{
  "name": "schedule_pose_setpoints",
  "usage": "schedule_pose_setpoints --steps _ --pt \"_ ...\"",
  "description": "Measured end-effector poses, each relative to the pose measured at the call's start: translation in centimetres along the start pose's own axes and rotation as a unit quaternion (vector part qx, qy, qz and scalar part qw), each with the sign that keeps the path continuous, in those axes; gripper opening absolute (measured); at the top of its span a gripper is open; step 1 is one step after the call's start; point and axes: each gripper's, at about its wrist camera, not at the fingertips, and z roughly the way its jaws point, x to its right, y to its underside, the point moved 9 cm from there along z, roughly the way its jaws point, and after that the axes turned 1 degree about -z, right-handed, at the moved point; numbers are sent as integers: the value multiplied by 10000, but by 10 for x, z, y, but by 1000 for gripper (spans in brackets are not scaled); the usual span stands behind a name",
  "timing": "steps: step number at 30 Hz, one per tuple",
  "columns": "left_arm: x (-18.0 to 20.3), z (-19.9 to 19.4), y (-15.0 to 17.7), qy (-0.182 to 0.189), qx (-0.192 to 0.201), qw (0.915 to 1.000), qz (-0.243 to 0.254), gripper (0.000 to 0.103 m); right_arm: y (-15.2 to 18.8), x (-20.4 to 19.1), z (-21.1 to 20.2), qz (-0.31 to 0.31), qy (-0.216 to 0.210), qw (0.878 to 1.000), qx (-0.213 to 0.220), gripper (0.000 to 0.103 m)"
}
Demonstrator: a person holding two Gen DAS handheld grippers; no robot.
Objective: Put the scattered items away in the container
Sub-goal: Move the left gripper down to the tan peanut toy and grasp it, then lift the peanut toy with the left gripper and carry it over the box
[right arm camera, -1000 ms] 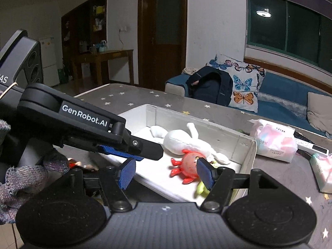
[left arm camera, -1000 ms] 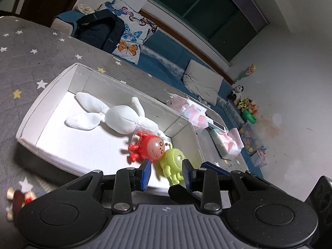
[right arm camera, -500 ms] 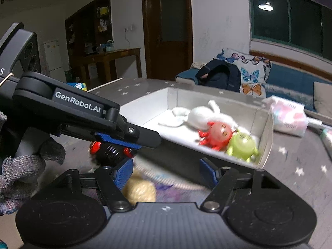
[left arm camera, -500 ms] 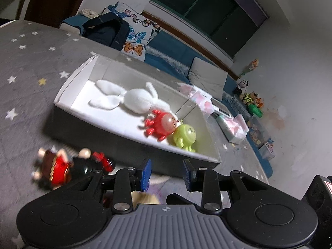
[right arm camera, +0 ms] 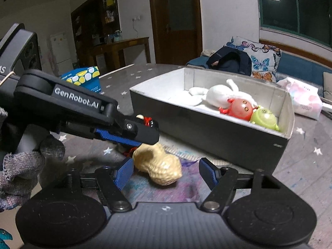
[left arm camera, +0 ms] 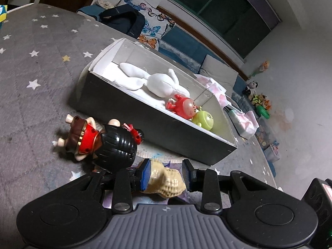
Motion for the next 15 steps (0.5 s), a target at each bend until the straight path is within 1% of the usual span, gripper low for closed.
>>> schedule_pose_setpoints --steps 7,9,15 --pt "-8 0 1 -1 -1 9999 -132 36 7 -1 10 57 -15 9999 -133 70" --pt "-10 0 2 -14 -13 9999 -163 36 8 -1 13 70 -18 9999 -145 66" --pt "-14 1 4 -14 -33 9996 -269 36 6 0 17 86 -26 9998 -149 64"
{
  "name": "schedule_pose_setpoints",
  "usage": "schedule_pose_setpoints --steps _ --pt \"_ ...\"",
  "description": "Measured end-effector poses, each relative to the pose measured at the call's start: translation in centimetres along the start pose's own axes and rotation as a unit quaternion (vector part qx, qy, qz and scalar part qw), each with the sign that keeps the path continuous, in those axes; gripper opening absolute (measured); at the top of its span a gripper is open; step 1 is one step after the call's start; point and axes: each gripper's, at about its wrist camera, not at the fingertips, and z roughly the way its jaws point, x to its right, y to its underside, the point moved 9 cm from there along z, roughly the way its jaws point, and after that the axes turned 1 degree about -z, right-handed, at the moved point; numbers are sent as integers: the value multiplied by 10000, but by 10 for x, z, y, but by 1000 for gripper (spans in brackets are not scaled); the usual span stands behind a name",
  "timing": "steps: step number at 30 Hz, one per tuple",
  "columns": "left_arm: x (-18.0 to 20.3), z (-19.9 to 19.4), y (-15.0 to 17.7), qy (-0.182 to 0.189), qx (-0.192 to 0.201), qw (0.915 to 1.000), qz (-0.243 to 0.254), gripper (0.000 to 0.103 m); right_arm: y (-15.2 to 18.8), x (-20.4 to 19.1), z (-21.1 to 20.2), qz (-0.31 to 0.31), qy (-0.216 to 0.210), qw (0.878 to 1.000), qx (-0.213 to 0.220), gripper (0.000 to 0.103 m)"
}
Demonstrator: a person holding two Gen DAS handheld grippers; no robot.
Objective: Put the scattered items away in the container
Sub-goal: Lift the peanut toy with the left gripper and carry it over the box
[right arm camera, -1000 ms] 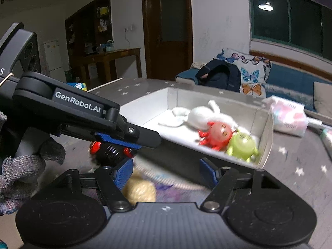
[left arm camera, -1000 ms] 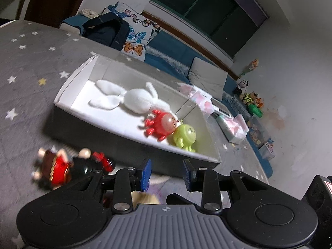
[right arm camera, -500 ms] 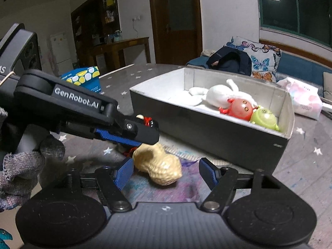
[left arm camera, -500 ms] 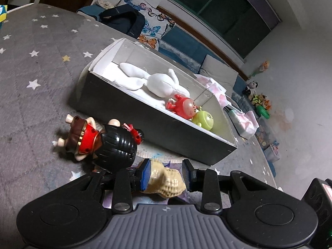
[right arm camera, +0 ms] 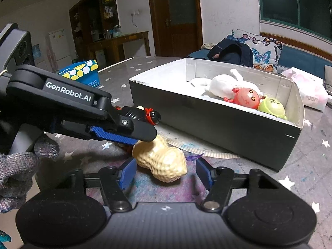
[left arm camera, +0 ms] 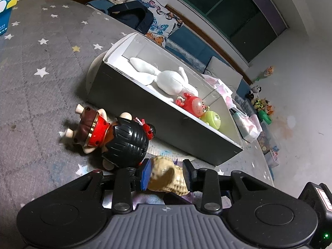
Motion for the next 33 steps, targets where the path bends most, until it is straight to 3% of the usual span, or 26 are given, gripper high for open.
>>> schedule_pose_setpoints --steps 9,33 --pt "-4 4 1 -12 -66 9999 -102 37 2 -1 8 -26 -66 10000 -57 54" --pt "-1 11 6 -51 -207 9997 -127 38 6 -1 2 -152 29 9999 -52 54"
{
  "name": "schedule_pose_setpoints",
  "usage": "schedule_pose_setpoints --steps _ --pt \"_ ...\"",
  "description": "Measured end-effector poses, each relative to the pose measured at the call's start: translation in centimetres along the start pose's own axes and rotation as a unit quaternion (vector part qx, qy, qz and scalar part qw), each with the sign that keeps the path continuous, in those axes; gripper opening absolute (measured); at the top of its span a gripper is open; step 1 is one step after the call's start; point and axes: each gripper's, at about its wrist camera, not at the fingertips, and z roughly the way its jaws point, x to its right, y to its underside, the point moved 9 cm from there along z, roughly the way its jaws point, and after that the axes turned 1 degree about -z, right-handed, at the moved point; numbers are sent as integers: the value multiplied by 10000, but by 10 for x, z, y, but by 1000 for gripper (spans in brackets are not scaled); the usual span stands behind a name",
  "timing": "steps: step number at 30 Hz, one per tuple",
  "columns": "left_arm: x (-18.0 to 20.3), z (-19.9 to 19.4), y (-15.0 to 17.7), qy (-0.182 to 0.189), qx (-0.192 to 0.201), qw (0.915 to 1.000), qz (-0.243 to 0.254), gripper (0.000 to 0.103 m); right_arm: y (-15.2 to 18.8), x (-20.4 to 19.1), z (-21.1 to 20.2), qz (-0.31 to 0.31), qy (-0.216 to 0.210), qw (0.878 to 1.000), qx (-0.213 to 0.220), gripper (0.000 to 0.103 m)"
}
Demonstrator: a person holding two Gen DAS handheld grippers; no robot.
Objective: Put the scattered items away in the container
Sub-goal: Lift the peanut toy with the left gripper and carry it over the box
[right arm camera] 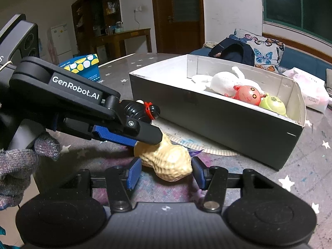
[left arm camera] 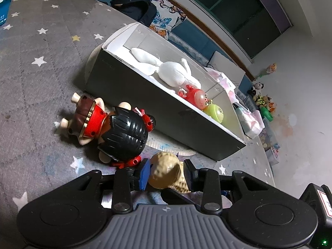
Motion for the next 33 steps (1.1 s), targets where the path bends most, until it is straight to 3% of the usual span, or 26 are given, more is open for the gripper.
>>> schedule_pose_setpoints --steps 15,20,26,33 --pt "7 3 6 -25 -85 9998 151 38 3 2 -7 -19 94 10000 17 53" --pt "15 -1 6 155 -111 9998 -1 38 -3 3 -22 -79 171 9997 148 53" --pt "36 -14 -13 329 156 9993 104 38 -26 6 -39 -247 332 9981 450 53" --pt "52 -24 -59 468 599 9971 85 38 -73 16 -39 -435 407 9950 804 53"
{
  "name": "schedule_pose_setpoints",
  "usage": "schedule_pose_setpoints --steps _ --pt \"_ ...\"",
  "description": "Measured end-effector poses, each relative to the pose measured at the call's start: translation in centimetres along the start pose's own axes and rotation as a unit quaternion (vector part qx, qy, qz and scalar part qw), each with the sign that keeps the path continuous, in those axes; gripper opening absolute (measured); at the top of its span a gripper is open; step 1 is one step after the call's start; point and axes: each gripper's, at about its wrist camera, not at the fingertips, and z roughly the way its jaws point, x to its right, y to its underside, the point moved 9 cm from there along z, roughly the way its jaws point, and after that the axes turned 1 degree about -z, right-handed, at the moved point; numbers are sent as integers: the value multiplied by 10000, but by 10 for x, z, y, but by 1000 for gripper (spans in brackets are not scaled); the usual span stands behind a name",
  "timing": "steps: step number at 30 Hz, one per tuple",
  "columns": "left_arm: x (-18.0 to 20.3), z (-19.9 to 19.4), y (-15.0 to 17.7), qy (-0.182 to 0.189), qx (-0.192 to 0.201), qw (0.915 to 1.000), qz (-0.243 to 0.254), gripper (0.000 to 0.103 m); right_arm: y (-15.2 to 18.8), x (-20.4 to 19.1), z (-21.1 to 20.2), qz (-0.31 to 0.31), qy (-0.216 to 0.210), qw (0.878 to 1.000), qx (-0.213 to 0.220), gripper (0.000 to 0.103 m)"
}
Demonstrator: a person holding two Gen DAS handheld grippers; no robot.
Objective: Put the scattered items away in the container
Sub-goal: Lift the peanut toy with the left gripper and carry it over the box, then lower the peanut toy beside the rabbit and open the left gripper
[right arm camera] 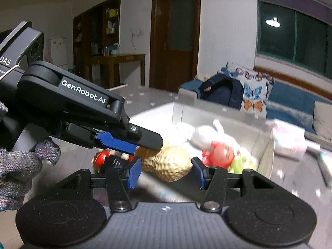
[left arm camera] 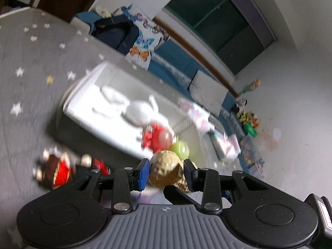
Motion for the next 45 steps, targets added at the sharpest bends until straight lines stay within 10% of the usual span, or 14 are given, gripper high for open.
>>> schedule_pose_setpoints --steps 20,45 --pt "-55 105 -62 -528 -405 9958 -621 38 -25 60 131 279 -479 9940 -943 53" --pt "-65 127 -62 -835 -586 9936 -485 38 -8 49 159 -168 -270 9844 -1732 53"
